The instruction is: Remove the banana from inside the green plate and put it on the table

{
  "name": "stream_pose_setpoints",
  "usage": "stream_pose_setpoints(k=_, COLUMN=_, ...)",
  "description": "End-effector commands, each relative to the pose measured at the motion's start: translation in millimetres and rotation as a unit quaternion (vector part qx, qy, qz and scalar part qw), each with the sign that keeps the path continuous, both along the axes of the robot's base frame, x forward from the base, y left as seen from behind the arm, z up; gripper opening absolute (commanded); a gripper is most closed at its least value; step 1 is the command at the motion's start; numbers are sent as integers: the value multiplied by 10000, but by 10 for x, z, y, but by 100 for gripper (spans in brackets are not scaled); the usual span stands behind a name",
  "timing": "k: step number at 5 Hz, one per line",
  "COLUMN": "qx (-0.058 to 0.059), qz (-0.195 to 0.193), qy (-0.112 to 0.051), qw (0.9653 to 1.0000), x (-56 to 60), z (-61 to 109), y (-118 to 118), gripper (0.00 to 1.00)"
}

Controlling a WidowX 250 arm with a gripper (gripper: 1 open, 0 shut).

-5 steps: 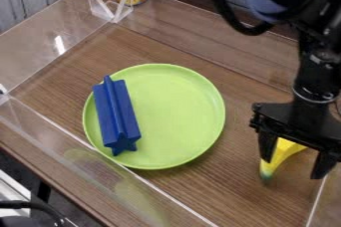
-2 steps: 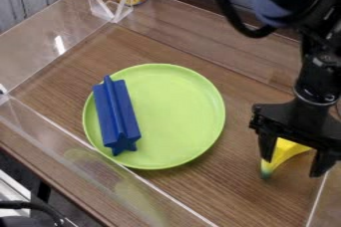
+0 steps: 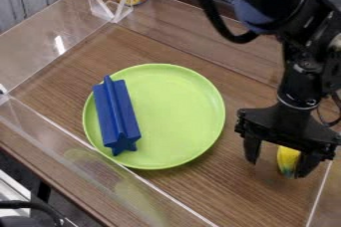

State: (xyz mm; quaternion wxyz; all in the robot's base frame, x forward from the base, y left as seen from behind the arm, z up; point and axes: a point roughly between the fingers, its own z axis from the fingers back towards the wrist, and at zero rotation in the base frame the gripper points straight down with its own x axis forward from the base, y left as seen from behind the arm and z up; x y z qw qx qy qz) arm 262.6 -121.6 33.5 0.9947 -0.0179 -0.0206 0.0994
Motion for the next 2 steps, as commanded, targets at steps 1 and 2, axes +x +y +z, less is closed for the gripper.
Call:
stream_pose_setpoints(k=1, qx=-40, qz=112, qy=-174, qw=9998, x=139, z=131, y=-9, gripper=0)
stream_pose_setpoints(k=2, qx=-24, qz=218, qy=-110, qw=9997, x=171, z=183, y=11, gripper=100)
